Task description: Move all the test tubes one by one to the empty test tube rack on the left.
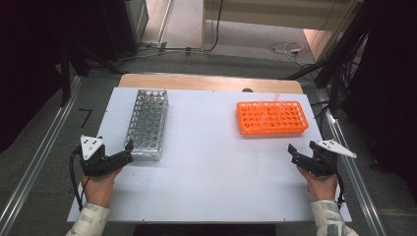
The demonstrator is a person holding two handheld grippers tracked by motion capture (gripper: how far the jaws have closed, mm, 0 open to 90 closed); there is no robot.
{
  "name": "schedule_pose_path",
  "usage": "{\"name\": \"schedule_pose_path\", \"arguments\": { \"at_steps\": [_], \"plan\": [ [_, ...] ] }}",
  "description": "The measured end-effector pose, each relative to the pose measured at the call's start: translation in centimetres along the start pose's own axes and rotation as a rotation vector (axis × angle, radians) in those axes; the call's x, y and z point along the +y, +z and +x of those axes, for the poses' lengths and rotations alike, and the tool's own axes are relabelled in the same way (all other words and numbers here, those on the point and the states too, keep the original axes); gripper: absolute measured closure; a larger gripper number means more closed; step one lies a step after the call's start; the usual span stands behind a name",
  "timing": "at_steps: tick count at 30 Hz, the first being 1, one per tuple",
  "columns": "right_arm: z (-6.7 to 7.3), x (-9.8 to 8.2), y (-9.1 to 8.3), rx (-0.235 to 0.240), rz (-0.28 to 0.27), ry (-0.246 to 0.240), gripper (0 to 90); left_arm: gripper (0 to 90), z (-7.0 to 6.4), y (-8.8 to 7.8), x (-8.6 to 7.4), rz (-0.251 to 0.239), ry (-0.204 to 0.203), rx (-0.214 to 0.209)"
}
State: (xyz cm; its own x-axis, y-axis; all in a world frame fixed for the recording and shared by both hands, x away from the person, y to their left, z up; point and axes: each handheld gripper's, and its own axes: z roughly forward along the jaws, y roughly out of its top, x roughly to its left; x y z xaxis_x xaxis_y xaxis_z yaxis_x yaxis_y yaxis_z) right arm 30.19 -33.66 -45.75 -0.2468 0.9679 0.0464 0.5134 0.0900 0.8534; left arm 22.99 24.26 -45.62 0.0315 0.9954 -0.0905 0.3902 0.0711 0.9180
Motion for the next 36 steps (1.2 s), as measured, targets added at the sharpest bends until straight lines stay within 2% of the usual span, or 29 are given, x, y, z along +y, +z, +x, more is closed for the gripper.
{"name": "schedule_pose_path", "arguments": {
  "at_steps": [10,28,36],
  "plan": [
    [0.4,0.5,0.3,0.025,0.014,0.000,14.2,3.9,0.2,0.3,0.0,0.004,-0.015,-0.001],
    [1.3,1.0,1.1,0.046,0.023,-0.017,16.2,4.0,0.1,0.2,0.0,-0.003,-0.006,0.002],
    [2.5,1.5,2.3,0.065,0.029,-0.064,19.4,4.0,0.1,0.3,0.0,0.000,-0.007,0.003]
  ]
}}
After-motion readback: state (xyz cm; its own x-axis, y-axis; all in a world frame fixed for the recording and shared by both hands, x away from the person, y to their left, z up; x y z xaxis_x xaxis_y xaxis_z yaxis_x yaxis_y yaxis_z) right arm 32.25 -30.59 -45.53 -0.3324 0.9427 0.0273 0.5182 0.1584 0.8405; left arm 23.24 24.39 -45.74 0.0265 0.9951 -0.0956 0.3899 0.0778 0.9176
